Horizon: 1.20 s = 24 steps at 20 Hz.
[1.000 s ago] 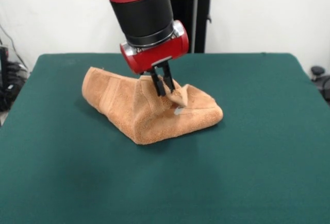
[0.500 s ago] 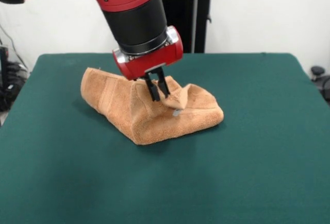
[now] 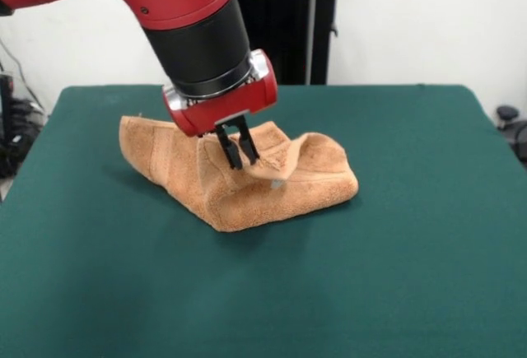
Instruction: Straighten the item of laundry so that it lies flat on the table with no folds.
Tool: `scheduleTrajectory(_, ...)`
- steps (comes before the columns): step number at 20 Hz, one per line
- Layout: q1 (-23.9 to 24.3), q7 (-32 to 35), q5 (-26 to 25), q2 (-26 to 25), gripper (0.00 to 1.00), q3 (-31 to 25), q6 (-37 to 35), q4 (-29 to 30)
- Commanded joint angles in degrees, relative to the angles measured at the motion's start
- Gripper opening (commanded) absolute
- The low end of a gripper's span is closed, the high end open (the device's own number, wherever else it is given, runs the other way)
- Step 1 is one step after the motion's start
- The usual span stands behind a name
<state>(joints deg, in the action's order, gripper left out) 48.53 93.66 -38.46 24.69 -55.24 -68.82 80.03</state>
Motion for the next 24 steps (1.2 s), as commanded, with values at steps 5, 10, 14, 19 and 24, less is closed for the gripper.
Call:
scheduleTrajectory(5,-2.93,-19.18,0.48,-1.63,0.0,1.16,-6.61,-3.25)
scheduleTrajectory(10,-3.05,-19.69,0.36,-2.05,0.0,1.09,-7.09,-4.2)
scheduleTrajectory(14,-3.22,-20.38,0.06,-2.58,0.0,1.13,-7.35,-5.29)
scheduleTrajectory(19,-4.25,-20.76,-0.15,-3.0,0.0,1.32,-9.02,-7.37)
scheduleTrajectory(24,-4.65,-21.12,0.12,-3.71,0.0,1.33,-10.3,-8.99)
